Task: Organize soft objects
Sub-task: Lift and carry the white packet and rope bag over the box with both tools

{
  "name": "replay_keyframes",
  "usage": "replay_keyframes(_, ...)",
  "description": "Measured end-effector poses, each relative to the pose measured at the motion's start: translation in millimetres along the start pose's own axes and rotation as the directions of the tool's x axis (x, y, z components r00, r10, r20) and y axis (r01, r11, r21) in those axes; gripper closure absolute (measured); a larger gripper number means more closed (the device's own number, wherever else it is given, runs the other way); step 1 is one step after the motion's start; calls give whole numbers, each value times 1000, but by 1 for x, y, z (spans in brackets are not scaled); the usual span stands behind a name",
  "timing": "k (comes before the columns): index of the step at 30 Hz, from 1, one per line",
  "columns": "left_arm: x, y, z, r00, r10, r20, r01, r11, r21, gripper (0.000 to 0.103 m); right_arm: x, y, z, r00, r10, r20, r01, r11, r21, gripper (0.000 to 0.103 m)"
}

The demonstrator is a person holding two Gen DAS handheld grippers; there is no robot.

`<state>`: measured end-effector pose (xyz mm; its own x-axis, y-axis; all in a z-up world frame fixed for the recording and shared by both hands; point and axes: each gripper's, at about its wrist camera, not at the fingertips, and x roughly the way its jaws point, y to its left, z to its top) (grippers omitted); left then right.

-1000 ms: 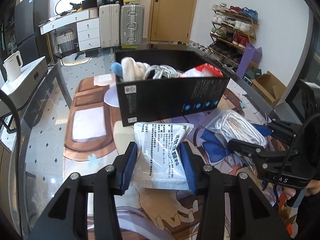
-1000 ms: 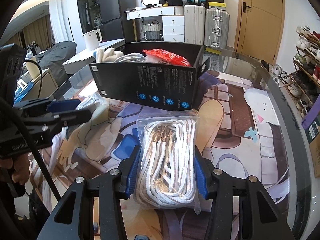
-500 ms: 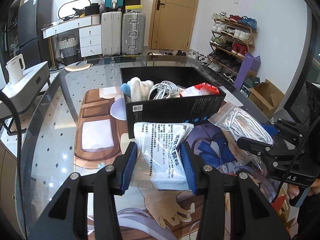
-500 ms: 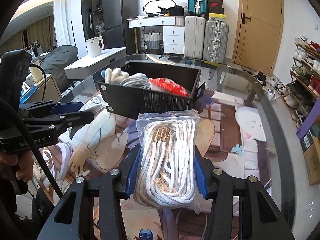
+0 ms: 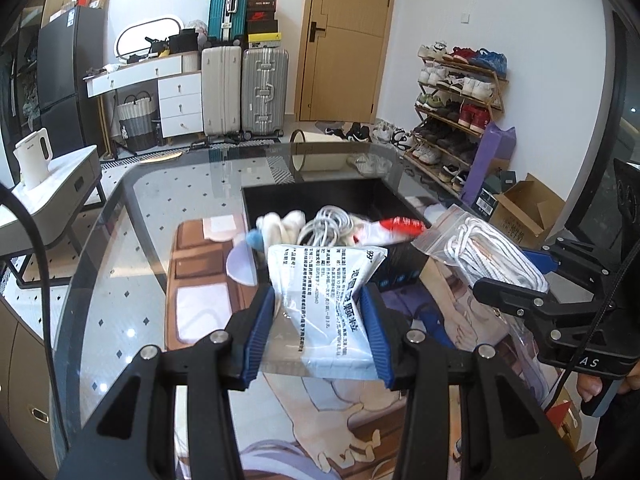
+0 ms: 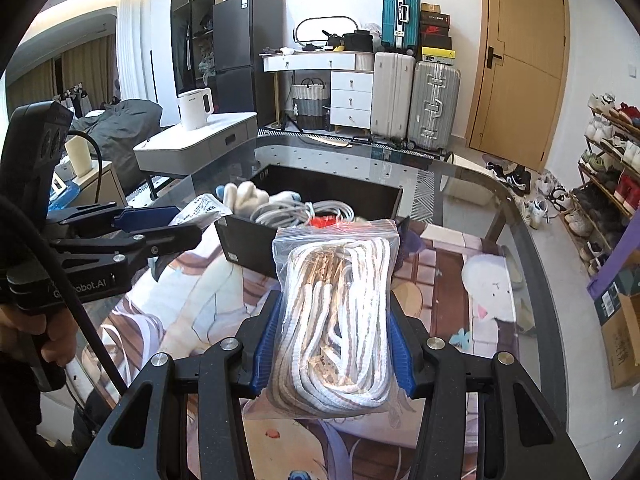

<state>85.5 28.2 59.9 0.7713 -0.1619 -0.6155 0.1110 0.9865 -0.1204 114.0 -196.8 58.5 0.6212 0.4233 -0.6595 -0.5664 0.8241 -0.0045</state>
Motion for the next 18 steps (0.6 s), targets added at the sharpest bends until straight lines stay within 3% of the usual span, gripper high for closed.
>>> replay_keyframes(18,42,3,53,1000,13,4,-13,1000,19,59,41,-7,58,997,50,-63,-52,998,-18,54)
